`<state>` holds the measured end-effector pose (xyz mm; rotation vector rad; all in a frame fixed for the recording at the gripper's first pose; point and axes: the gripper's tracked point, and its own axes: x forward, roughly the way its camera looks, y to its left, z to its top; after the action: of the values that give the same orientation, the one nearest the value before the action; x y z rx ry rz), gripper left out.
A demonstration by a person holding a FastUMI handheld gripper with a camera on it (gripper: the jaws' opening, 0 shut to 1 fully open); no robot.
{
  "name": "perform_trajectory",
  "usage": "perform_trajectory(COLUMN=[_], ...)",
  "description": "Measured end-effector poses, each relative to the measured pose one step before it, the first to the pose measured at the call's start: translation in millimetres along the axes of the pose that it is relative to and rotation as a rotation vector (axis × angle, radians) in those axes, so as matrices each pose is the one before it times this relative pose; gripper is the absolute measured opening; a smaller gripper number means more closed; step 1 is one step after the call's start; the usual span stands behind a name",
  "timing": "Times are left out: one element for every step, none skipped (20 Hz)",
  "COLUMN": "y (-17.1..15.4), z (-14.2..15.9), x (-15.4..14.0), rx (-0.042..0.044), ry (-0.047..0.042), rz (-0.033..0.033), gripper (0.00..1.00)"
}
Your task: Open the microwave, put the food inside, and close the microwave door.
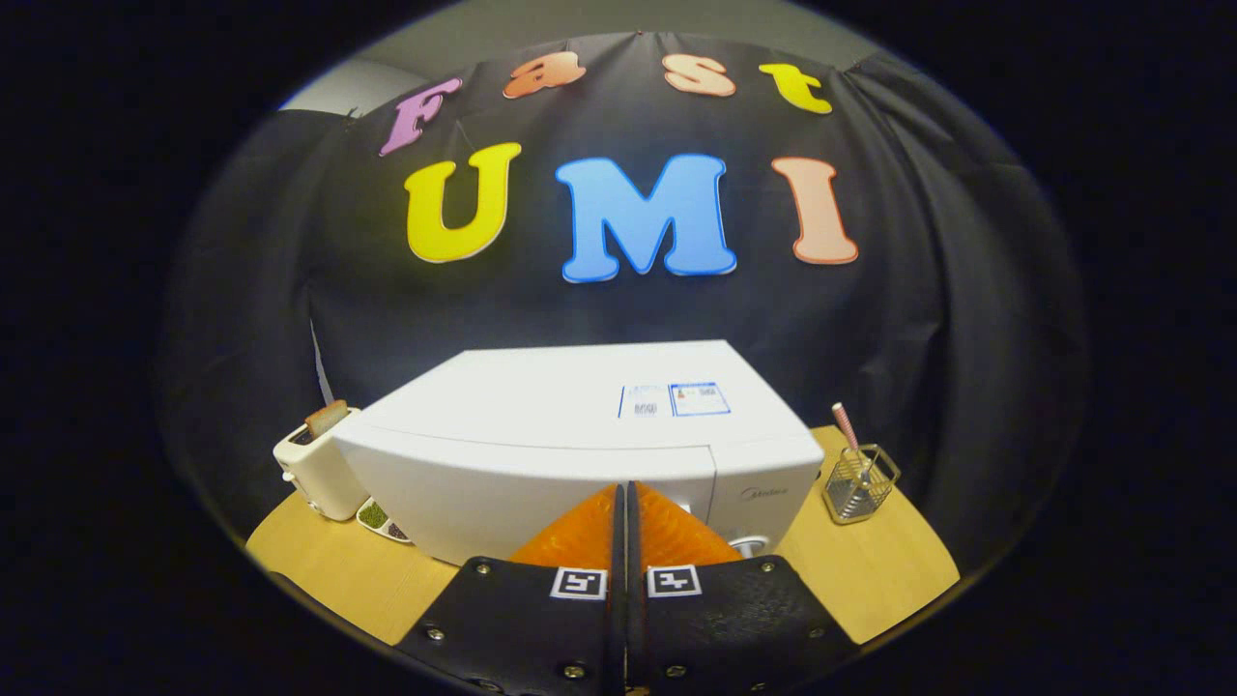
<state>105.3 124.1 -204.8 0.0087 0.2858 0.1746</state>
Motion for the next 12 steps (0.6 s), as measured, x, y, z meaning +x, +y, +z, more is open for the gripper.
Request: perform_trajectory(y=[-3.91, -2.14, 0.59, 3.97, 5.94, -4.17, -8.04, -7.00, -1.79, -0.44, 1.44, 2.44], z=[23.31, 26.01, 26.26, 25.81, 21.21, 16.92, 17.79, 15.69, 15.66, 8.75, 6.80, 6.34], x=[-16.16, -17.22, -13.53, -14.16, -12.94, -9.60, -10.39, -5.82, -5.73, -5.11, -3.89, -2.23], rx=[-0.00812, -0.00163, 0.00569, 0.01008, 0.00285, -0.00618, -0.00357, -0.00526, 0.00445, 0.00354, 0.00842, 0.01342], ry=[-0.04149, -0.04734, -0.04196, -0.02380, 0.00064, 0.00221, -0.01096, -0.01197, -0.01304, -0.00481, 0.00268, 0.00332], rz=[0.00037, 0.01584, 0.02444, 0.03866, 0.03339, -0.01659, -0.03746, -0.02578, -0.01339, -0.01335, 0.00304, 0.01577], gripper=[0.01, 0.01, 0.01, 0.19, 0.45, 0.71, 0.97, 0.97, 0.97, 0.97, 0.97, 0.97])
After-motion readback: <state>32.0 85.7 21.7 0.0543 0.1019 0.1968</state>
